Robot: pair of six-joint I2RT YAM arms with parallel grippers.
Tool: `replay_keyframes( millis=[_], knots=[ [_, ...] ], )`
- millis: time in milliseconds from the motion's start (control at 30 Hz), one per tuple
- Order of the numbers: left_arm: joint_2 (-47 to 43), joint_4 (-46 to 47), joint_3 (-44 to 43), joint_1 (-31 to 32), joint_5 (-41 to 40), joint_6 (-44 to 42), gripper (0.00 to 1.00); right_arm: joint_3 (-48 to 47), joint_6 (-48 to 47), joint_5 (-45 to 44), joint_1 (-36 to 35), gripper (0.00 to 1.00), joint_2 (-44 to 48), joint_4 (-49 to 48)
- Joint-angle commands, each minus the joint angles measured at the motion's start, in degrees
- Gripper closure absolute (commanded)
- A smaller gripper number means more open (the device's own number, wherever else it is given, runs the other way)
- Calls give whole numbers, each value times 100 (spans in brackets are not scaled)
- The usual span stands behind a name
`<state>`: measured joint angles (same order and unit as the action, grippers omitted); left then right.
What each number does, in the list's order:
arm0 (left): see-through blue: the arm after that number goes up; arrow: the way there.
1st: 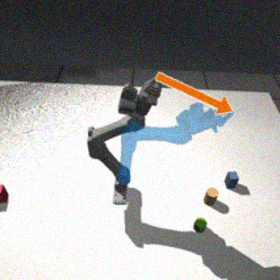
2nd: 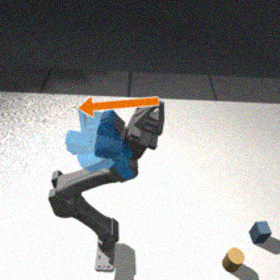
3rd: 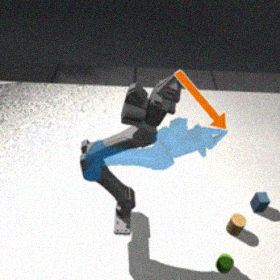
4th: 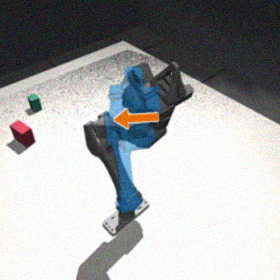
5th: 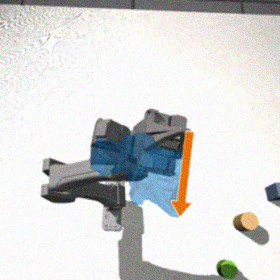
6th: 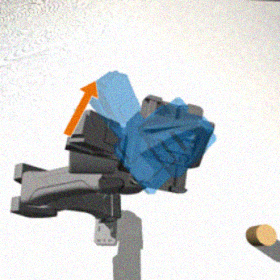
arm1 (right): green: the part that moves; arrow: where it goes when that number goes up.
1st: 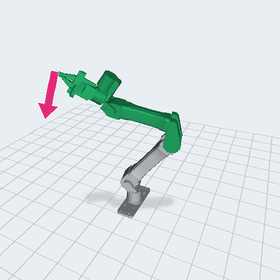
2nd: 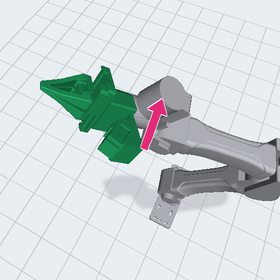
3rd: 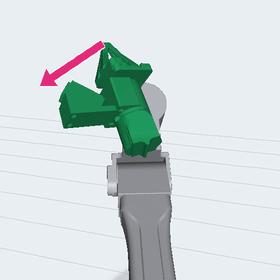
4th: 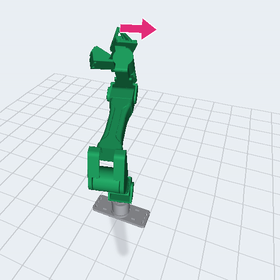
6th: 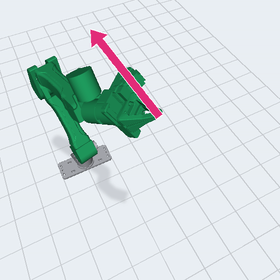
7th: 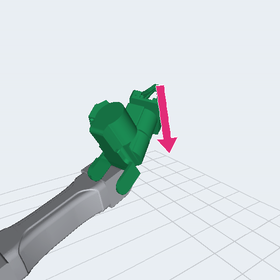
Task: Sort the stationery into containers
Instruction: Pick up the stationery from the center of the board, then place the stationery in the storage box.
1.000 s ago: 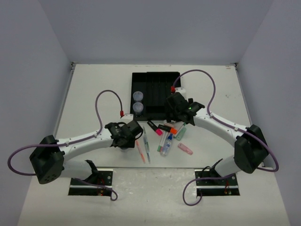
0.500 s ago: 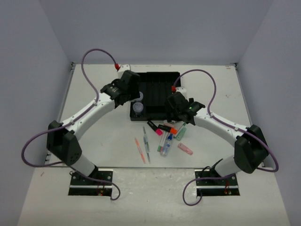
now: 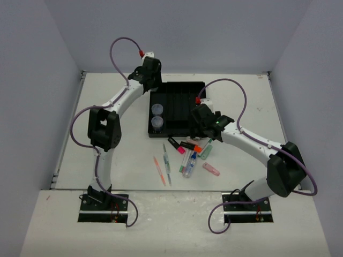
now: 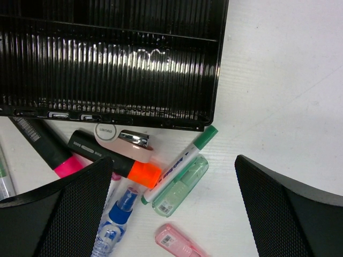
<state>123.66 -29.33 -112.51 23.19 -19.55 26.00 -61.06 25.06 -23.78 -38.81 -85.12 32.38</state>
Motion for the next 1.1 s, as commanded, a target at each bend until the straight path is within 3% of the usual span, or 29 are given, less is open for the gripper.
replay_keyframes(
  millis=[0, 333, 500, 667, 933, 1067],
  knots=[
    [327, 541, -240, -104, 611, -469, 93, -41, -11, 101, 31, 1, 180, -190],
    [632, 447, -45, -104, 926, -430, 83, -81, -36, 163, 31, 1, 84, -180],
    [677, 209, -95, -96, 883, -368, 66, -117, -45, 172, 31, 1, -4, -153],
    [817, -401, -405, -104, 995, -324, 43, -143, -45, 171, 31, 1, -40, -134],
    [431, -598, -396, -103, 1056, -362, 2, -134, -34, 170, 31, 1, -48, -134],
    [26, -593, -406, -96, 1111, -335, 0, -126, -11, 93, 30, 1, -16, -128]
  ],
)
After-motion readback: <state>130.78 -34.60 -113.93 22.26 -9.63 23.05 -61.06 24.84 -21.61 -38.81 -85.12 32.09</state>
